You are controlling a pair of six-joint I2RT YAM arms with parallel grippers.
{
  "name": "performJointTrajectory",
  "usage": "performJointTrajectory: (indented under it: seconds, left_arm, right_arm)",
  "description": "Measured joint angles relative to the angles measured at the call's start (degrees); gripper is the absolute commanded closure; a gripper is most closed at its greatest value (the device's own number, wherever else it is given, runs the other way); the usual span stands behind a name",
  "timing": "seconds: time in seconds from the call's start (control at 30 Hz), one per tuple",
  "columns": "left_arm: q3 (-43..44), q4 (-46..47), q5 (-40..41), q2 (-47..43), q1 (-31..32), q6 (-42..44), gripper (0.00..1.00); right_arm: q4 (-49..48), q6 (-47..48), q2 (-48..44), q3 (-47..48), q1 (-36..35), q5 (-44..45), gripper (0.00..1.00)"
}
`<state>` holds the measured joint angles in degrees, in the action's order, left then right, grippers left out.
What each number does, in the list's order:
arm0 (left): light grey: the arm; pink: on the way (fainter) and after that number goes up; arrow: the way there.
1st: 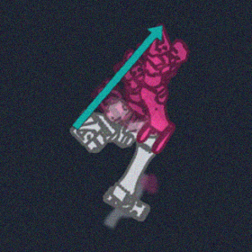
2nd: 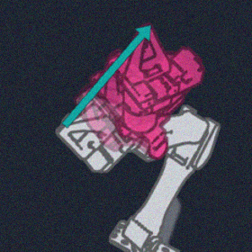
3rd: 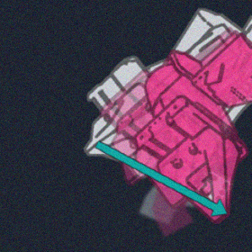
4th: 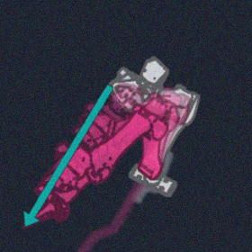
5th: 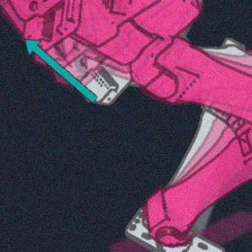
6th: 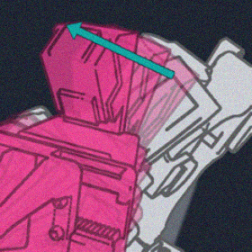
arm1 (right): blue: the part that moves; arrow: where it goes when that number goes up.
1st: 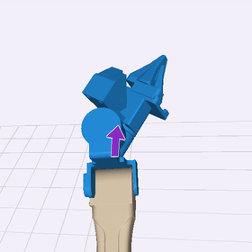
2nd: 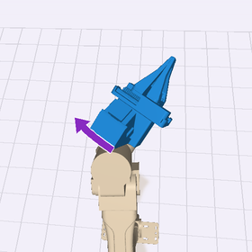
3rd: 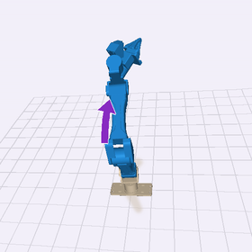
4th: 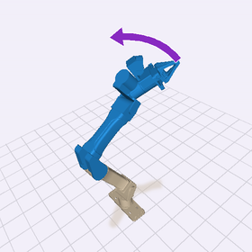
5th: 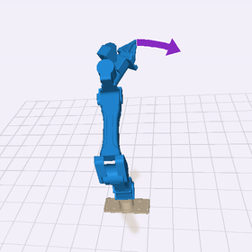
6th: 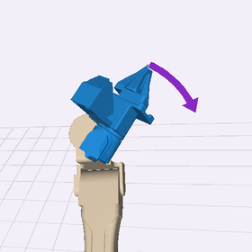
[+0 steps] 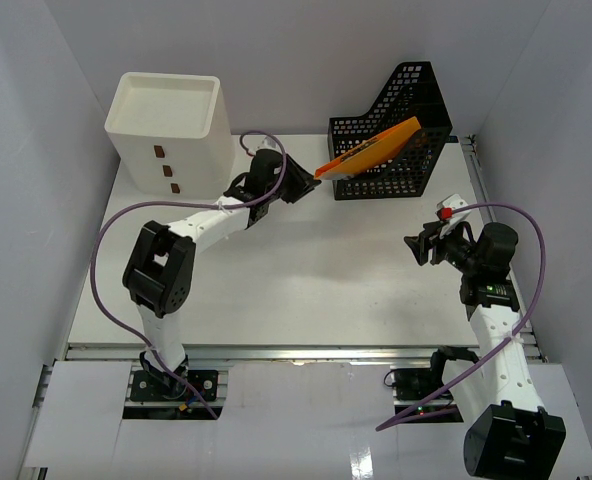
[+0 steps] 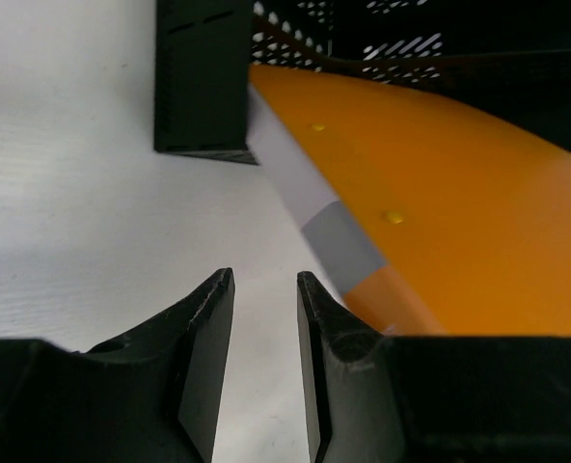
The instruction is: Organize the desk
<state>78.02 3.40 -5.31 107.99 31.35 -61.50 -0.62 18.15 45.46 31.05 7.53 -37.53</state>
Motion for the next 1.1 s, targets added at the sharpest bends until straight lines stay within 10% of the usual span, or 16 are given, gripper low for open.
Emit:
performJointTrajectory:
  seconds: [0.7, 1.1]
  left_arm:
    - [7.1, -9.2, 6.6, 2.1, 0.4, 0.6, 0.47]
    - [-22.2, 25.1, 17.3, -5.0, 6.0, 15.8, 0.42]
  right_arm:
    - [0.0, -0.2, -0.2, 0.0, 1.6, -0.2, 0.36]
    - [0.0, -0.8, -0.7, -0.1, 2.2, -1.4, 0.36]
